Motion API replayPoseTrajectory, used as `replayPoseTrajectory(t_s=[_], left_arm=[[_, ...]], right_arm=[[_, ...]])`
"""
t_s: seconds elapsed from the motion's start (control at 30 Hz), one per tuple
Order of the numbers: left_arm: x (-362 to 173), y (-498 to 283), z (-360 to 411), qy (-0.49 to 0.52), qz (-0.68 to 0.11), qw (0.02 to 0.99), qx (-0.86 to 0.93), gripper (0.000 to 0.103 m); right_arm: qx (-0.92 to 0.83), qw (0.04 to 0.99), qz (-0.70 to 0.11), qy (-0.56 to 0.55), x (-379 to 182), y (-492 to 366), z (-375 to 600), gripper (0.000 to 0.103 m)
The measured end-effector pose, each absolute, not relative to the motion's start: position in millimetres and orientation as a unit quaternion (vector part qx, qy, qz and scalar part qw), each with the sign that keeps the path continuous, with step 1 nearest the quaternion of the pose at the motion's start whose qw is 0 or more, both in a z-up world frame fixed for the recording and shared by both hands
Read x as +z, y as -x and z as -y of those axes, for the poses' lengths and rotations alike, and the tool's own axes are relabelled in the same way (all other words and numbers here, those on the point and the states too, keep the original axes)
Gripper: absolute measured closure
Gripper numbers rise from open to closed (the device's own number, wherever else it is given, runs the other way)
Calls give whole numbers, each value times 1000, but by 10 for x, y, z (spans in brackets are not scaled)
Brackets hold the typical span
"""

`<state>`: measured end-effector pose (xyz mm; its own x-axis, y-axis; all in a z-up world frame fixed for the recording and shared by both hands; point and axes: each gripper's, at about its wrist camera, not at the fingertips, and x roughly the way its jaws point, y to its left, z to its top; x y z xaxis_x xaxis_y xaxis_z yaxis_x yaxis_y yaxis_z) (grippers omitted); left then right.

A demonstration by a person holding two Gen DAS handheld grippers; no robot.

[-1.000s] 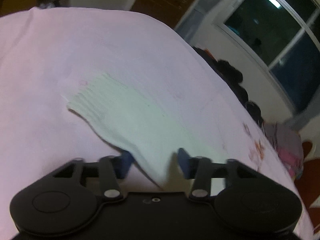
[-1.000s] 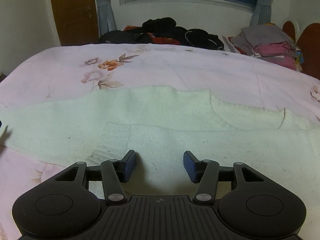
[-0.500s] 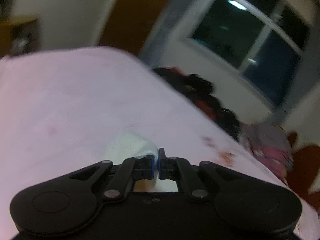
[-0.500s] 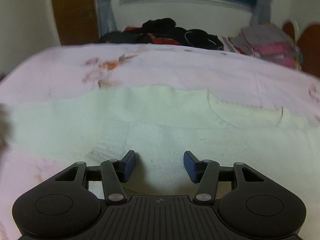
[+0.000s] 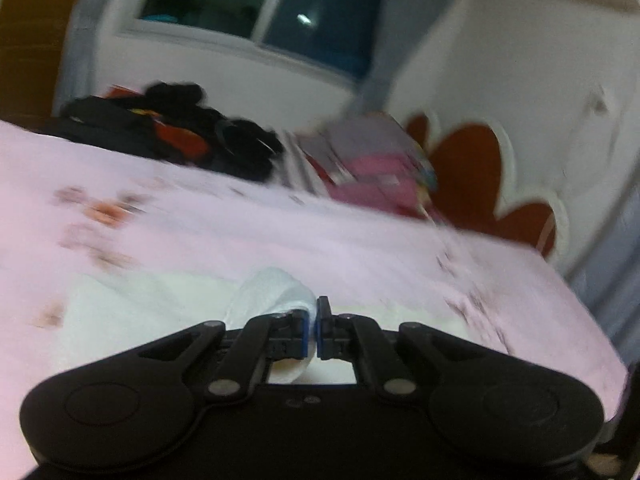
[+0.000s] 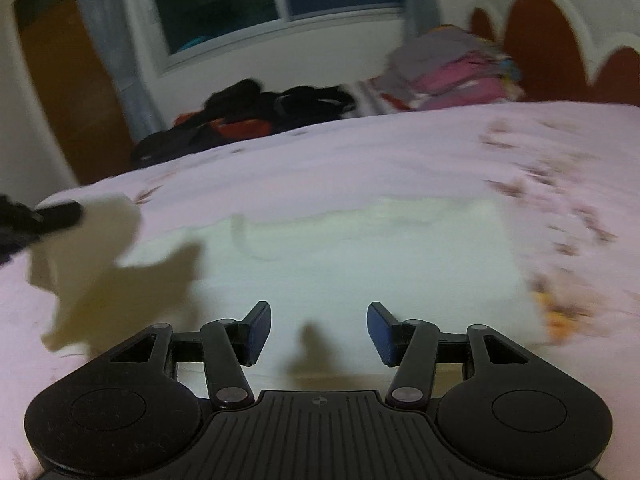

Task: Fold small clothes
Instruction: 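Lift the held sleeve across the sweater body with the left tool, release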

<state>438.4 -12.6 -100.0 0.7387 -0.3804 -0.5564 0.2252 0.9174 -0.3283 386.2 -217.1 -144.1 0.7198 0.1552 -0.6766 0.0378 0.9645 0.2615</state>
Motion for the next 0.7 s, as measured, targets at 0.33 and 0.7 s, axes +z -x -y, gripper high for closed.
replayPoseTrajectory(t_s=[0.33, 0.7], left_arm=[[-1404, -4190, 703, 49, -393, 898, -193, 48], [-1299, -3814, -154, 8, -372, 927, -57, 28]], right_arm=[[24, 910, -381, -163, -1440, -3666, 2793, 47], [122, 924, -352, -88, -1342, -3772, 2000, 15]])
